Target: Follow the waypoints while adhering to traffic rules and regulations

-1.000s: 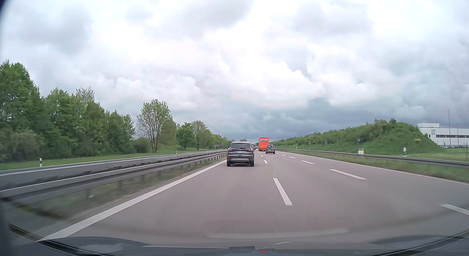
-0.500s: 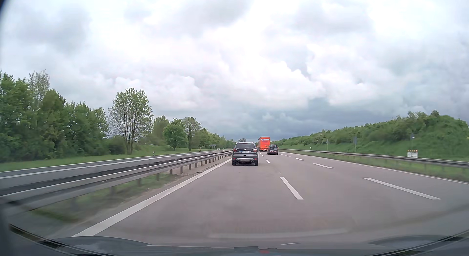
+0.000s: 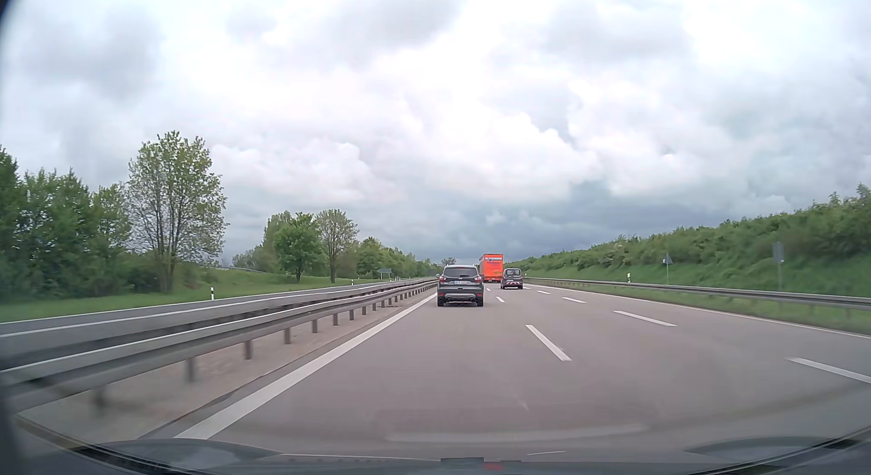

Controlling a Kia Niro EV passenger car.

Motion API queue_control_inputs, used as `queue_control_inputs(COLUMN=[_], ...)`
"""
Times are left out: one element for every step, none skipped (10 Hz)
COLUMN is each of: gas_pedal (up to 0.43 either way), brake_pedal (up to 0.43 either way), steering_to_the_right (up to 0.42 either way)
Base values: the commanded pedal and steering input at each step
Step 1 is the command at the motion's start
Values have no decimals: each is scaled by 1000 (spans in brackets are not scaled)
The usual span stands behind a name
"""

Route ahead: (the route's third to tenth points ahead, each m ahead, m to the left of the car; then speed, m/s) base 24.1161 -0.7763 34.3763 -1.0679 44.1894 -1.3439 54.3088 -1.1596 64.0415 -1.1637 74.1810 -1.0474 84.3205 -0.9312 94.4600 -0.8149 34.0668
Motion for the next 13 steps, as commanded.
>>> queue_control_inputs(gas_pedal=[248,260,268,280,287,287,287,287,299,311,311,319,331], brake_pedal=[12,12,12,12,12,12,12,12,12,12,12,12,12], steering_to_the_right=[1,0,0,0,0,0,0,-1,-1,-1,-1,0,0])
